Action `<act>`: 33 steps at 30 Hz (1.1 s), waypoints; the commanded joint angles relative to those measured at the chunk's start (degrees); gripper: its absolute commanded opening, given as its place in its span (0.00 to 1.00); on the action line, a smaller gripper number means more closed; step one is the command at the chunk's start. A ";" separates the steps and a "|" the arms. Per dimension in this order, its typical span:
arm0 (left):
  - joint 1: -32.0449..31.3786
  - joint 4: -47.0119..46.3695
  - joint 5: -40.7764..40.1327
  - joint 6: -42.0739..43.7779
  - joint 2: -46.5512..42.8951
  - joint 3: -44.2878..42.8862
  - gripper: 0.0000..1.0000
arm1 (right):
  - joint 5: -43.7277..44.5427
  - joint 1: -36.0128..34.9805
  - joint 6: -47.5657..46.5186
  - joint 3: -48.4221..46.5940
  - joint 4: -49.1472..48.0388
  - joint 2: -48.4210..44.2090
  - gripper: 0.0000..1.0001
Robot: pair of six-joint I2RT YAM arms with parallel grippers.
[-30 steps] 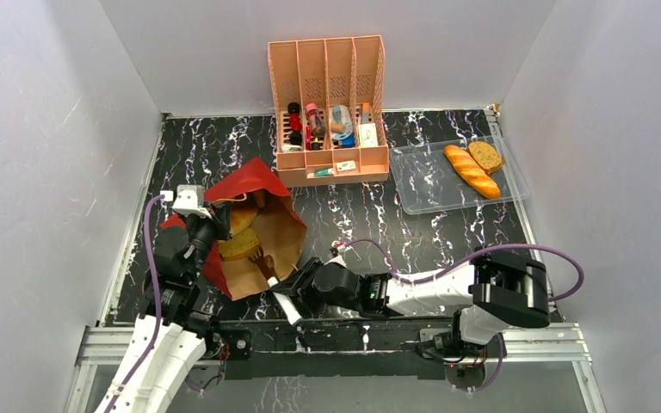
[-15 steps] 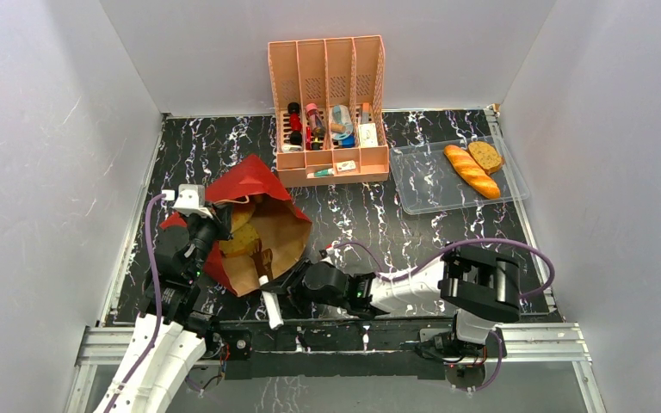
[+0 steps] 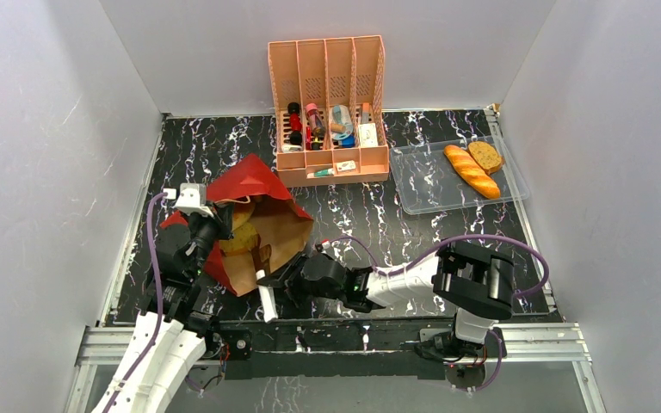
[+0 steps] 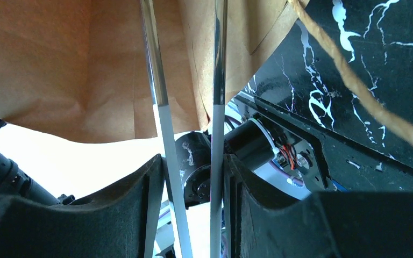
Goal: Take the fake bread out of the paper bag
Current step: Take out the fake bread from the paper bag.
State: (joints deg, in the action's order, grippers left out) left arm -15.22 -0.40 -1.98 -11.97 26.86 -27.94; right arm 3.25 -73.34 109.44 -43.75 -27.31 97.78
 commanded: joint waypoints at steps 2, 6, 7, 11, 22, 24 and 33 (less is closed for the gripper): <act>-0.05 -2.62 1.70 -0.46 0.24 0.25 0.00 | -2.75 -0.04 -1.02 -0.49 -6.25 -1.96 0.38; -0.08 -2.80 1.80 -0.46 0.89 0.15 0.00 | -4.10 -0.49 -1.44 -0.85 -7.16 -1.98 0.38; -0.07 -2.85 1.77 -0.44 1.01 0.14 0.00 | -4.44 -0.61 -1.62 -1.11 -7.39 -1.92 0.38; -0.05 -2.96 1.80 -0.43 1.38 0.21 0.00 | -5.41 -1.03 -1.69 -1.26 -8.49 -1.71 0.38; -0.03 -2.98 2.07 -0.66 1.42 0.13 0.00 | -5.33 -1.23 0.00 -0.20 -12.72 0.71 0.38; -0.03 -2.90 2.14 -0.77 1.22 0.11 0.00 | -5.17 -1.02 0.15 -0.31 -12.92 1.41 0.38; -0.10 -2.98 2.47 -1.04 1.05 0.13 0.00 | -5.45 0.63 0.09 -1.32 -11.02 4.25 0.38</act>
State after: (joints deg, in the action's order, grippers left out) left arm -15.22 -1.55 -0.85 -12.31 28.40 -27.94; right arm -1.93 -73.47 108.97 -43.62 -35.04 101.88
